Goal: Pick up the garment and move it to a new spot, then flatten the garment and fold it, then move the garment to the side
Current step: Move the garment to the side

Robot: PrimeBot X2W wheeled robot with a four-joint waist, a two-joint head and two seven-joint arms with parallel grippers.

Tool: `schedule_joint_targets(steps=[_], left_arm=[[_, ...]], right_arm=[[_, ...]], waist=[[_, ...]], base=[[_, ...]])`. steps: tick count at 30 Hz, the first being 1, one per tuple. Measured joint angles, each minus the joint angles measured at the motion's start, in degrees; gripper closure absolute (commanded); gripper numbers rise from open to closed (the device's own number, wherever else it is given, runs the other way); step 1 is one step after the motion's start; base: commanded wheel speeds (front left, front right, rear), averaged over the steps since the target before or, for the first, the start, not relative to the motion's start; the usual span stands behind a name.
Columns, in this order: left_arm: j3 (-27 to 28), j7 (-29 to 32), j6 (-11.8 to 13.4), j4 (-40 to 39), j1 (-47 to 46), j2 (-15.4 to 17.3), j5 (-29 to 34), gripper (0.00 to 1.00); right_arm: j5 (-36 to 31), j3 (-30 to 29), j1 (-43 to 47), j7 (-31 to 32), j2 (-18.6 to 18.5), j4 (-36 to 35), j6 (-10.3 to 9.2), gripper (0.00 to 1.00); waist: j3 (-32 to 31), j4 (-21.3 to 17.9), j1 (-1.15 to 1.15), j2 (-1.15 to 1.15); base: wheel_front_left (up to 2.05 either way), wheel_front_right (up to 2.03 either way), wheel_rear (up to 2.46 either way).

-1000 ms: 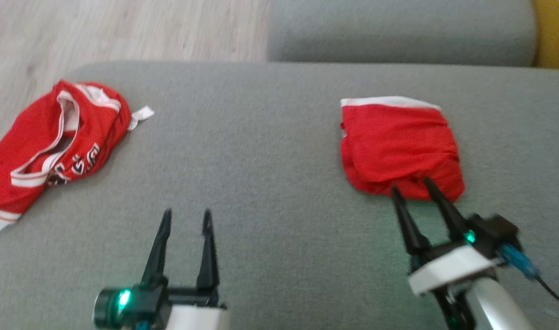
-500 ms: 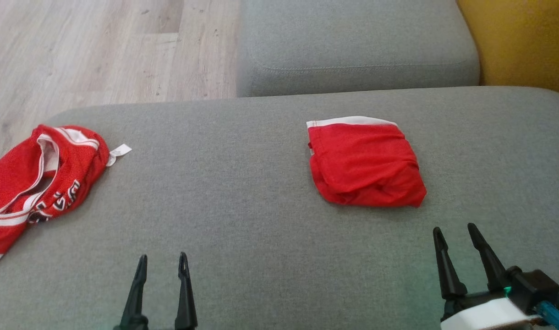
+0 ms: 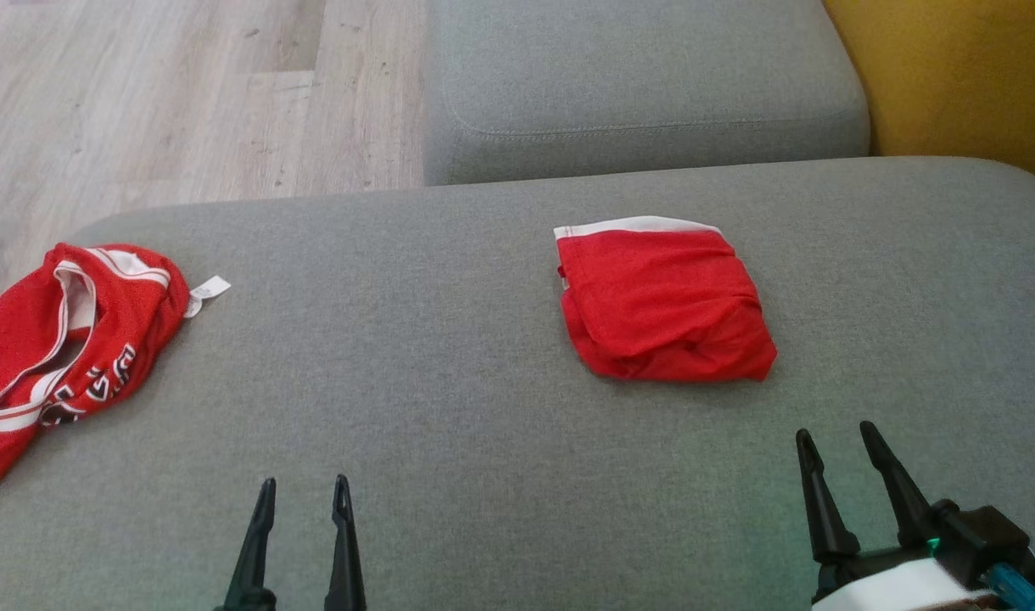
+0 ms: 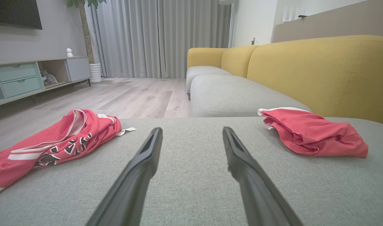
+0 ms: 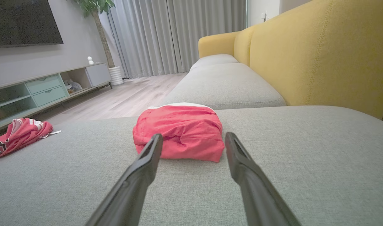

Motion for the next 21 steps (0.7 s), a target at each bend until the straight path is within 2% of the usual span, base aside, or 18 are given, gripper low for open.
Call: schedule_joint_targets(steps=[14,17,21], left_arm=[[-1.54,0.00,0.25,-1.34,-0.66,0.00,1.10,0.00],[-2.36,0.00,1.35,-2.27,-1.73,0.00,2.23,0.00],[-3.75,0.00,2.56,-2.83,-5.13,-0.02,2.52,0.00]], right_arm=[[0.57,-1.10,-0.90,0.00,-0.05,1.31,0.00,0.00],[1.15,-1.26,-4.15,0.00,-0.60,2.71,-0.01,0.00],[2.11,-2.46,-13.23,0.00,-2.18,7.09,0.00,0.00]], waist=[[3.38,0.77,0.00,0.00],[5.56,1.20,0.00,0.00],[9.28,1.81,0.02,0.00]], base=[[0.00,0.00,0.00],[0.00,0.00,0.00],[0.00,0.00,0.00]])
